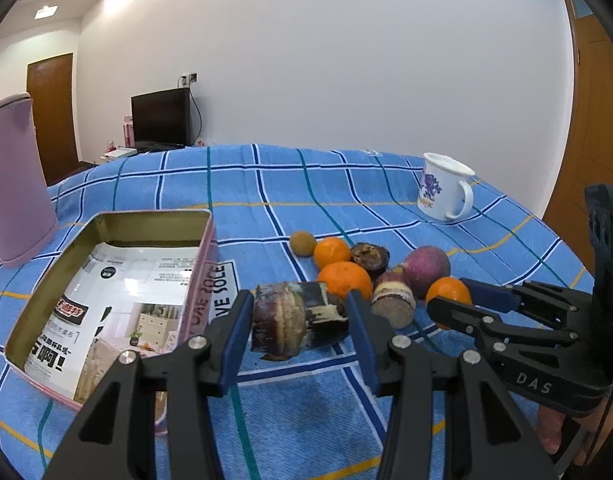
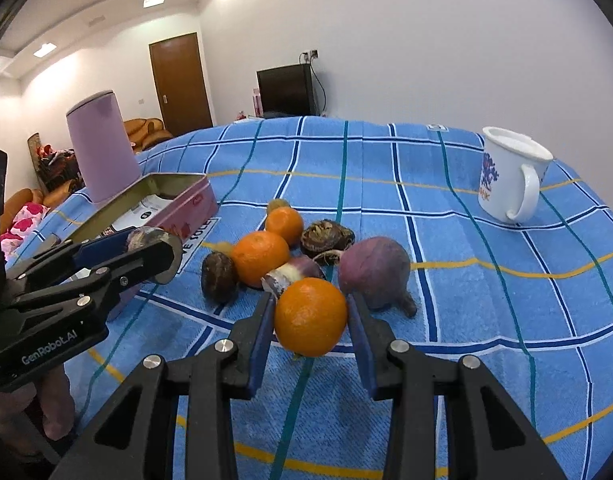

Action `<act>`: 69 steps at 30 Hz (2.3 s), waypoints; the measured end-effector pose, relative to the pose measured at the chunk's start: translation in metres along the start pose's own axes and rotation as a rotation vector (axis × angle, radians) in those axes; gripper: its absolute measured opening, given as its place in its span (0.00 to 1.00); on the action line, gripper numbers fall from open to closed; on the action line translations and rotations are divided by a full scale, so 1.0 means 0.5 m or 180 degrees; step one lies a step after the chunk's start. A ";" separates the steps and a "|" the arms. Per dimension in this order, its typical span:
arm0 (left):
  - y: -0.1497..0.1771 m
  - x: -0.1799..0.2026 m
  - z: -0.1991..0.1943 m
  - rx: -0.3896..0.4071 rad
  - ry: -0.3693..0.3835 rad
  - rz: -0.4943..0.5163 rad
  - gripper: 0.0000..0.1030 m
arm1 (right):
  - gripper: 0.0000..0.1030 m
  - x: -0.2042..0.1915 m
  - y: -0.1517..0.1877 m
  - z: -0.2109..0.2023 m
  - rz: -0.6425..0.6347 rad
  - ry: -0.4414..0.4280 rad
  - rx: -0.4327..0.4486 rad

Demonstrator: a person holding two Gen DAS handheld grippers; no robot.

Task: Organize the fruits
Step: 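Lift the taro with the left gripper while the right gripper grasps the orange, then carry the taro and orange in both grippers over the metal tin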

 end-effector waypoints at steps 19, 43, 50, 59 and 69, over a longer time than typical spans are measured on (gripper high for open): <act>-0.018 0.002 -0.037 0.0297 -0.0131 0.0063 0.48 | 0.38 -0.023 -0.014 -0.052 -0.0113 -0.0196 0.0413; -0.026 0.007 -0.066 0.0507 -0.0274 0.0147 0.48 | 0.38 -0.040 -0.020 -0.101 -0.0206 -0.0340 0.0777; -0.029 0.007 -0.071 0.0550 -0.0306 0.0164 0.48 | 0.38 -0.044 -0.021 -0.116 -0.0225 -0.0382 0.0881; -0.032 0.011 -0.080 0.0613 -0.0350 0.0200 0.48 | 0.38 -0.044 -0.022 -0.127 -0.0226 -0.0419 0.0963; -0.035 0.018 -0.091 0.0694 -0.0403 0.0248 0.48 | 0.38 -0.048 -0.023 -0.145 -0.0259 -0.0461 0.1081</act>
Point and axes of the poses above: each gripper's, at about its wrist camera, not at the fingertips, and z roughly the way its jaws point, x to its right, y to its underside, the point moved 9 cm from there along z, roughly the way its jaws point, and after that the axes turned 12 degrees about z, right-handed, at the moved point
